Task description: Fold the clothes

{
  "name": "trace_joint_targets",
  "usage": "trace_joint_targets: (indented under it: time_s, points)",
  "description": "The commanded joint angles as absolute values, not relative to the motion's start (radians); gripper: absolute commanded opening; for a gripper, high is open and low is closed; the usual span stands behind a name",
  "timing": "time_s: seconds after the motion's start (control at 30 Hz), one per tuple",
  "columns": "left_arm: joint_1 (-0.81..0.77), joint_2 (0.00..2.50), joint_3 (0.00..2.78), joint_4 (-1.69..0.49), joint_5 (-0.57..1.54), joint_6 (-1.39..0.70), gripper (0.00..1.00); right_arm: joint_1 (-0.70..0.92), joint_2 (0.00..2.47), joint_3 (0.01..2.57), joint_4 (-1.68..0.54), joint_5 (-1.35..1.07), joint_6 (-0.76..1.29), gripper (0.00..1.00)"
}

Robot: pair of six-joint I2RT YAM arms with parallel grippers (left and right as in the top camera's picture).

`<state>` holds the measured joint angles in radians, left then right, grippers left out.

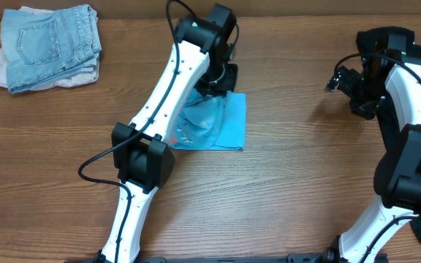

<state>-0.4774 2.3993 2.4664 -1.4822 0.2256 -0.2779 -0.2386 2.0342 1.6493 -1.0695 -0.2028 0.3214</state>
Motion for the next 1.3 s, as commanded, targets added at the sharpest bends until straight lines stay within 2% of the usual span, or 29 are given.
trace_joint_targets:
  time_s: [0.0, 0.07, 0.1, 0.2, 0.27, 0.43, 0.57, 0.63, 0.77, 0.83, 0.93, 1.27]
  points:
    - [-0.490, 2.368, 2.405, -1.449, 0.294, -0.278, 0.22, -0.235, 2.005, 1.669, -1.066, -0.203, 0.329, 1.00]
    - [-0.492, 2.368, 2.366, -1.428, 0.293, -0.277, 0.36, -0.235, 2.005, 1.669, -1.066, -0.204, 0.329, 1.00]
    - [-0.492, 2.368, 2.349, -1.420, 0.294, -0.277, 0.51, -0.235, 2.005, 1.669, -1.066, -0.204, 0.329, 1.00]
    - [-0.492, 2.368, 2.310, -1.402, 0.299, -0.277, 0.56, -0.235, 2.005, 1.669, -1.066, -0.204, 0.329, 1.00]
    - [-0.492, 2.368, 2.306, -1.401, 0.319, -0.264, 0.64, -0.235, 2.005, 1.669, -1.066, -0.204, 0.329, 1.00]
    - [-0.491, 2.367, 2.318, -1.404, 0.393, -0.217, 0.64, -0.235, 2.005, 1.669, -1.066, -0.204, 0.329, 1.00]
    - [-0.477, 2.358, 2.374, -1.489, 0.291, -0.217, 0.67, -0.235, 2.005, 1.669, -1.066, -0.204, 0.329, 1.00]
    - [-0.462, 2.352, 2.423, -1.561, 0.152, -0.233, 0.71, -0.235, 2.005, 1.669, -1.066, -0.204, 0.329, 1.00]
    - [-0.419, 2.352, 2.487, -1.687, -0.049, -0.276, 0.88, -0.235, 2.005, 1.669, -1.066, -0.204, 0.329, 1.00]
    - [-0.395, 2.352, 2.474, -1.690, 0.001, -0.249, 0.92, -0.235, 2.005, 1.669, -1.066, -0.204, 0.329, 1.00]
    - [-0.372, 2.354, 2.429, -1.685, 0.144, -0.181, 0.91, -0.235, 2.005, 1.669, -1.066, -0.204, 0.329, 1.00]
    - [-0.428, 2.354, 2.212, -1.470, 0.192, -0.156, 0.90, -0.235, 2.005, 1.669, -1.066, -0.204, 0.329, 1.00]
